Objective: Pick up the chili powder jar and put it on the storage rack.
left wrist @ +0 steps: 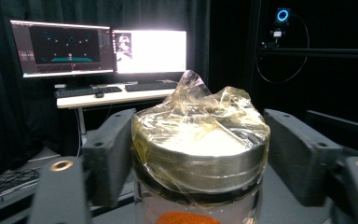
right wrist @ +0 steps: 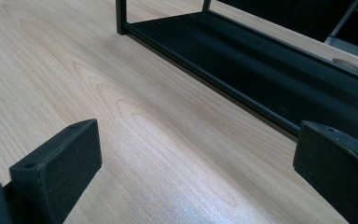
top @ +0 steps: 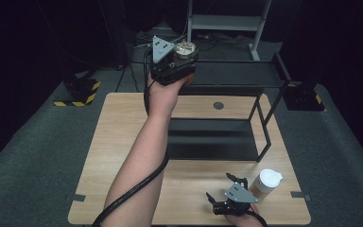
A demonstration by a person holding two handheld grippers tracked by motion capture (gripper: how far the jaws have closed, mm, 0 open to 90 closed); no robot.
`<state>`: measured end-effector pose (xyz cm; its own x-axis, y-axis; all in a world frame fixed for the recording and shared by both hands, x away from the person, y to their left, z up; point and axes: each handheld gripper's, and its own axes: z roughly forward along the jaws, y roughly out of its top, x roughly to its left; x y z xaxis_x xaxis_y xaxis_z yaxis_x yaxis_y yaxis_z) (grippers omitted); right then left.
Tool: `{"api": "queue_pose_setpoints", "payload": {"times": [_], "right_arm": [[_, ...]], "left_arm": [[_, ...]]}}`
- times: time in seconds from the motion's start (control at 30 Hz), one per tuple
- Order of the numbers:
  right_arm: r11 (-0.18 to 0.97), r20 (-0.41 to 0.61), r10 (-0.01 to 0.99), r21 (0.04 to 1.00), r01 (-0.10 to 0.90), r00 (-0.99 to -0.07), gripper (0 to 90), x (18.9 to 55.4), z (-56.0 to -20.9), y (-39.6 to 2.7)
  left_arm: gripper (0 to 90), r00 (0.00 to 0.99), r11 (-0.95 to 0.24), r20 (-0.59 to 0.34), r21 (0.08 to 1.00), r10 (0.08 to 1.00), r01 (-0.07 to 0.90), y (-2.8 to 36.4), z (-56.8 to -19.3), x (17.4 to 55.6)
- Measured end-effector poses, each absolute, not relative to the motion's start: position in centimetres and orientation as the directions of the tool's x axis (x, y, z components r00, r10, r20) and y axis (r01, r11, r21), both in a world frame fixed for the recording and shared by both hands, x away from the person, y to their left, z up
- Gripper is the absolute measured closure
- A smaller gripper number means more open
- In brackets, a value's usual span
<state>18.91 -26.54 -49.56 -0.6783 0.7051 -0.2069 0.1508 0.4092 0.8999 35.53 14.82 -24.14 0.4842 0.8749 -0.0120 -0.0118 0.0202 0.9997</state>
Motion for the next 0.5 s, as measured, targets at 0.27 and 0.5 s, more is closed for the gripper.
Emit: {"api": "queue_pose_setpoints", "payload": {"times": [0.27,0.5], "right_arm": [[0.41,-0.207,0.704,0.899,0.151,-0.679,0.0,18.9,-49.6,-26.5],[0.411,-0.208,0.704,0.899,0.15,-0.679,0.0,18.9,-49.6,-26.5]], "left_arm": [[0.5,0.469,0.021,-0.014,1.0,0.883,-0.01,14.2,-24.1,34.9],[0.4,0.466,0.021,-0.013,1.0,0.885,-0.012,14.1,-24.2,34.0]]}}
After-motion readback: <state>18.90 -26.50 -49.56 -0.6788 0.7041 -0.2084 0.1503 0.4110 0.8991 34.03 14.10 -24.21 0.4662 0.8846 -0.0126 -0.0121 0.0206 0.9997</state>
